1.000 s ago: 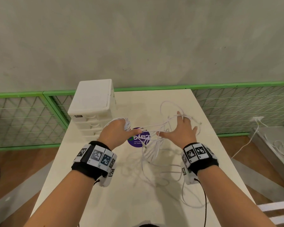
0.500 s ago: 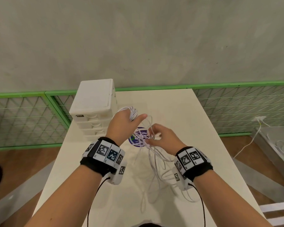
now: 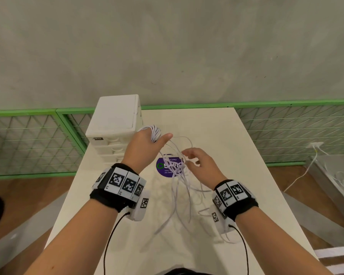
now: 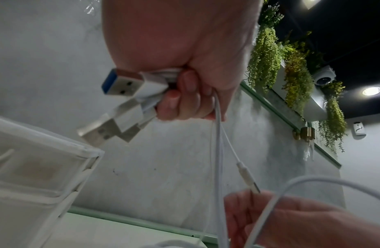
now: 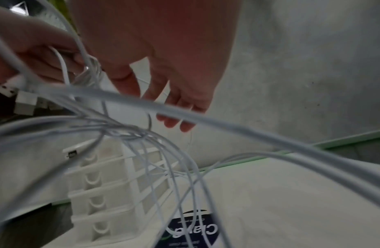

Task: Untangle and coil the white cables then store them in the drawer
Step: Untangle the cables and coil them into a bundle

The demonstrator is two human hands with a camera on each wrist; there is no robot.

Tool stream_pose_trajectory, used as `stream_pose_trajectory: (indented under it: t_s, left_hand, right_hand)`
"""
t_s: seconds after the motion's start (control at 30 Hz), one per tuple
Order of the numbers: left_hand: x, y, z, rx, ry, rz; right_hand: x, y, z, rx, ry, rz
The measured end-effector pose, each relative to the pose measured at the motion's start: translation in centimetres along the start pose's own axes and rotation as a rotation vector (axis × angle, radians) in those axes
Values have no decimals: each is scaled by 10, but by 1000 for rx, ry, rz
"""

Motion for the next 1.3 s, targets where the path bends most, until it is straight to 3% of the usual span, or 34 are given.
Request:
stream_pose_trajectory:
  t_s: [0.1, 0.17, 0.23, 0.33, 0.43, 0.57, 0.7, 0.8, 0.93, 1.1, 1.23, 1.3]
  left_hand:
    - [1, 4, 0, -17, 3, -11]
    - [0, 6, -1, -16, 10, -20]
    - [4, 8, 0, 2, -5, -21]
    - [9, 11, 2, 37, -33, -46]
    - [3, 6, 0, 42, -27, -137]
    - [0, -9, 4, 16, -44, -257]
    - [6, -14, 6, -13, -52, -234]
    - [16, -17, 9, -38, -135, -283]
    - [26, -31, 9, -90, -200, -263]
    - [40, -39, 11, -81, -287, -270]
    - [41, -34, 12, -44, -241, -262]
    - [28, -35, 9, -61, -150, -245]
  right_hand:
    - [-3, -11, 6, -71, 88, -172]
    - [10, -18, 9, -166, -44, -153]
    - [36, -18, 13, -241, -265, 16]
    - [56, -4, 13, -178, -447, 159]
    - [37, 4, 7, -33, -306, 233]
    - [29, 7, 1, 0, -303, 733]
    - [28, 5, -4, 90, -281, 700]
    - [25, 7, -5, 134, -279, 660]
    - [6, -8, -11, 38, -113, 591]
    - [-9, -38, -5, -233, 131, 578]
    - [-5, -43, 1, -340, 108, 335]
    - [-3, -36, 0, -290, 39, 346]
Point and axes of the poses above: each hand's wrist, its own z-axis away from the middle knuckle, its own x-axis out of the palm, y = z × x, the point moved 9 cm from there along -z, towards the middle knuckle, and after that the axes turned 3 degrees about -y, right-handed, at the moved point
